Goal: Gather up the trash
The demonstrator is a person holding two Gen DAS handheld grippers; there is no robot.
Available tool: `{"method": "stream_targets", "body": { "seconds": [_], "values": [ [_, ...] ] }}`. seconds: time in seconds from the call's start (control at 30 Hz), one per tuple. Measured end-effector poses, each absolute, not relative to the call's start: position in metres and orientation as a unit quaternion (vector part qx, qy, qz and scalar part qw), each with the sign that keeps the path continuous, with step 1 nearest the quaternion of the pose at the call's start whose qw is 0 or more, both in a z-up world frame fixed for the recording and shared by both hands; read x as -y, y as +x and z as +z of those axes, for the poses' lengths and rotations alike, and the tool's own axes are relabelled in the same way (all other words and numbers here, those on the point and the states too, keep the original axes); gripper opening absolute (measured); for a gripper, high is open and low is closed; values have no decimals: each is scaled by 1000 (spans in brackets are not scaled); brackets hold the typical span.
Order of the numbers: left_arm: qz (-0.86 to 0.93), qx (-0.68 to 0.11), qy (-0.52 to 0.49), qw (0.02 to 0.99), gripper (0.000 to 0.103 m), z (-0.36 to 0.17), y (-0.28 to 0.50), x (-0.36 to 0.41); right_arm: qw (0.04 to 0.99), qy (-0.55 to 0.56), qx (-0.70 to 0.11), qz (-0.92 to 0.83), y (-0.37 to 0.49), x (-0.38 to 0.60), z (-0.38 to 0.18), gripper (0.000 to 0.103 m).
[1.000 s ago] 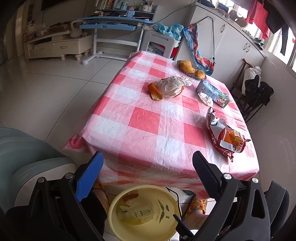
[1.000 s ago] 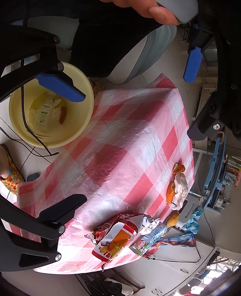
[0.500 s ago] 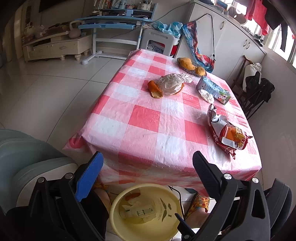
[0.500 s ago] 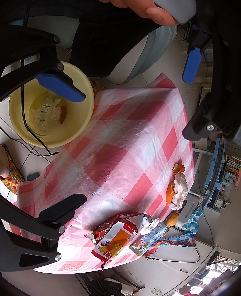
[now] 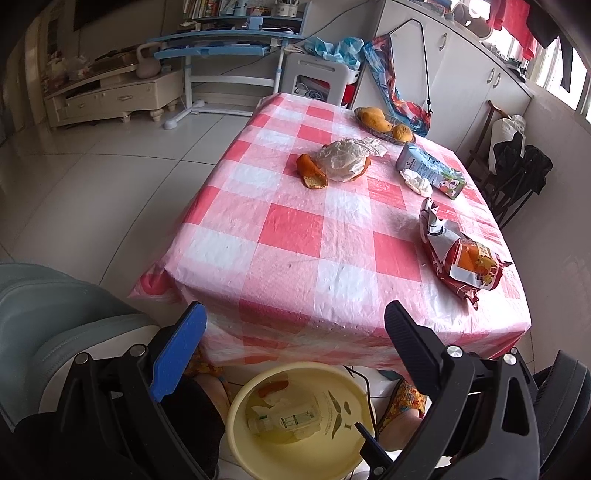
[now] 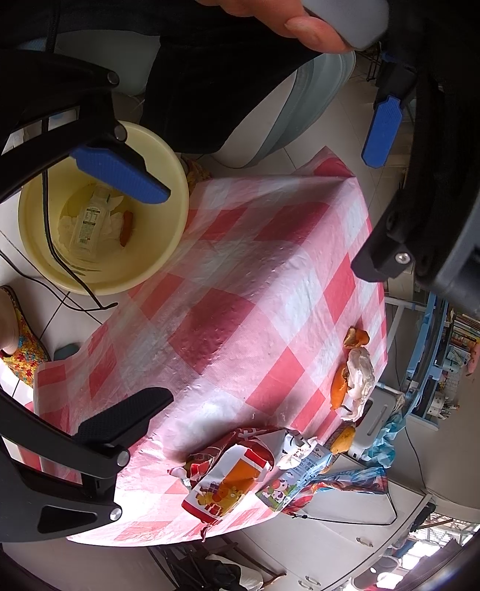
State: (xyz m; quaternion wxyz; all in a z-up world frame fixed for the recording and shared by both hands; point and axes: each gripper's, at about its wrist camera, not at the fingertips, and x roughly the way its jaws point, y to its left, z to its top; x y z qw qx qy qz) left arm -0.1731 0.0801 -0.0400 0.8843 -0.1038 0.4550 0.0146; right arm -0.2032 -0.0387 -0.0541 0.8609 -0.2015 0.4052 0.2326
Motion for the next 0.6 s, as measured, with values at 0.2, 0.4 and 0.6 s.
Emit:
{"method": "stream_targets", "body": {
  "seconds": [0.2,0.4,0.6],
  "values": [
    [15,-455,-102,884,94,-40,-173,-79,860,-203,-406,233,-203,39,-55,95],
    [15,-455,-102,884,94,-40,-173,-79,861,-203,-405,233,-204,40,-55,95],
    [15,-455,-103,884,94,-40,-173,-79,860,-204,-405,233,-204,40,-55,95]
  ]
}}
